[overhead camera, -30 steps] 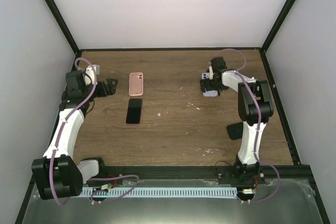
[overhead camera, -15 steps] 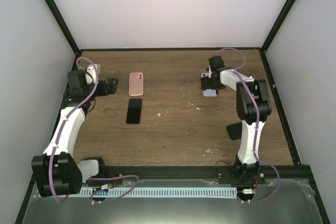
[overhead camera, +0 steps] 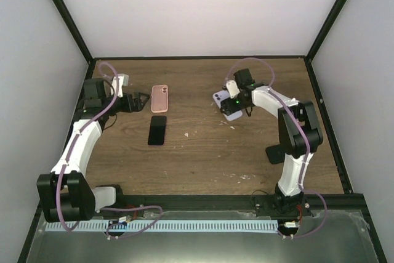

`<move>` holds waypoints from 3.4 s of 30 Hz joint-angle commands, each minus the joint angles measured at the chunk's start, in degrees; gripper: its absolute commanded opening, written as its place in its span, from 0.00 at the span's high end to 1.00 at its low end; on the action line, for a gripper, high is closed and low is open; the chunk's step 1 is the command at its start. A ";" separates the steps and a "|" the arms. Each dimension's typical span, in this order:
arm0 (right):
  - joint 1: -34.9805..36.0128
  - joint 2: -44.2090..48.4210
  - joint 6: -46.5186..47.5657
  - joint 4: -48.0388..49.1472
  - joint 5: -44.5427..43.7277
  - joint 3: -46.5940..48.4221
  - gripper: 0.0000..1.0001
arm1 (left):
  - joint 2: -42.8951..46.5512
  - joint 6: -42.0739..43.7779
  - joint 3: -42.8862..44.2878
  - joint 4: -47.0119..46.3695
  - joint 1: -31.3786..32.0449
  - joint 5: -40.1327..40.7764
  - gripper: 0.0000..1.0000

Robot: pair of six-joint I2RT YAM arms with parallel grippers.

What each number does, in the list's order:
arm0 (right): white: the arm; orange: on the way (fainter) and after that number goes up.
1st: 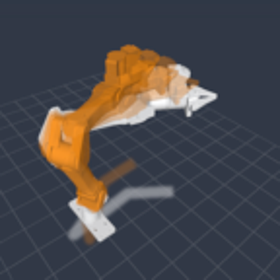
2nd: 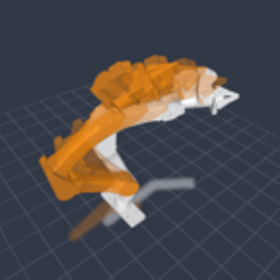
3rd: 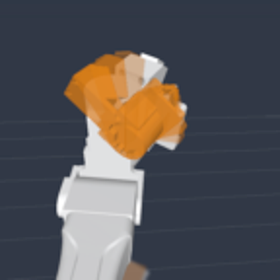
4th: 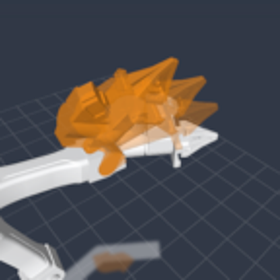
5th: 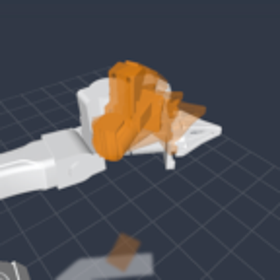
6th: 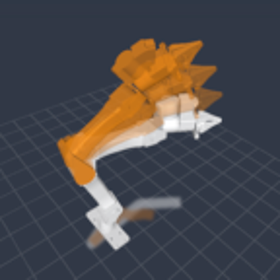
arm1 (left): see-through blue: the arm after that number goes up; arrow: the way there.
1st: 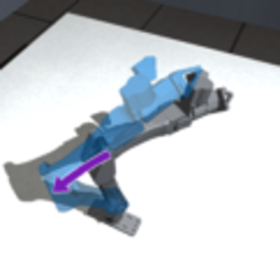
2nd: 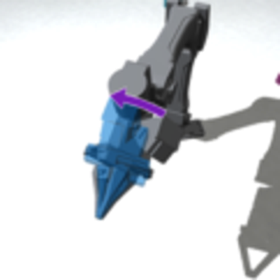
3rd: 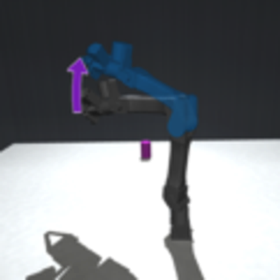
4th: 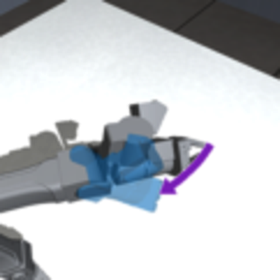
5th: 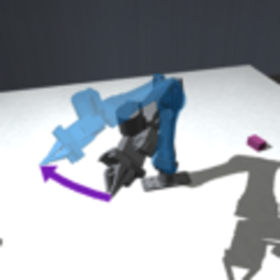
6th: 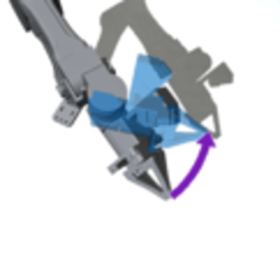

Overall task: Take the phone out of the phone case
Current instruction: Pick up the phone at the center of the board, then adjust the phone.

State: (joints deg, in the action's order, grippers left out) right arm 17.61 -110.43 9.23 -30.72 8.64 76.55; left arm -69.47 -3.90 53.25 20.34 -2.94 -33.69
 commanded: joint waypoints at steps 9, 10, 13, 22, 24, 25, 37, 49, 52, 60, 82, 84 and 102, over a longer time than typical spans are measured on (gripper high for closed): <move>13.62 14.42 10.48 5.95 8.60 -3.78 0.40 | -11.45 -8.91 3.46 0.58 4.33 -17.84 0.05; 14.59 14.98 10.55 6.26 8.24 -3.86 0.40 | -12.63 -9.61 3.54 0.31 4.99 -18.66 0.06; 17.37 15.98 10.82 6.53 7.01 -3.46 0.40 | -15.85 -12.93 2.99 -2.60 6.92 -22.23 0.09; 24.79 17.11 11.83 7.37 4.48 -2.86 0.39 | -21.49 -19.16 2.20 -7.52 12.15 -28.70 0.19; 25.83 17.30 11.92 7.76 3.68 -2.58 0.39 | -22.33 -20.42 1.79 -8.68 12.56 -29.53 0.26; 26.34 17.39 12.16 8.10 3.37 -2.61 0.39 | -22.70 -20.56 1.83 -8.73 12.67 -29.69 0.30; 27.48 17.73 14.78 10.11 -1.36 -1.86 0.31 | -23.34 -27.14 1.01 -12.17 12.74 -33.53 0.86; 31.23 17.79 19.02 13.00 -12.70 -0.71 0.02 | -23.79 -42.64 -2.65 -24.57 5.89 -35.21 1.00; 33.84 16.35 20.45 13.94 -18.59 -0.59 0.05 | -23.73 -47.64 -3.16 -28.08 4.11 -35.31 1.00; 39.83 13.45 24.79 19.21 -27.96 0.13 0.15 | -22.01 -53.09 -2.63 -26.86 3.47 -33.24 1.00; 42.76 4.23 42.19 41.06 -40.48 -4.84 0.29 | -21.65 -60.17 -1.22 -23.05 3.38 -32.24 1.00; 42.77 4.26 41.61 40.17 -39.64 -4.77 0.28 | -21.82 -60.32 -1.22 -23.25 3.38 -32.27 1.00; 42.25 0.16 54.43 59.58 -45.26 -8.20 0.73 | -21.03 -64.37 -3.60 -27.81 3.38 -33.39 1.00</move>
State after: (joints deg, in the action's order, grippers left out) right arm 60.10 -110.13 61.34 23.42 -34.79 67.92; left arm -92.77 -66.32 50.24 -4.16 0.36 -64.16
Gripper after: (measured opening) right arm 0.323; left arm 0.133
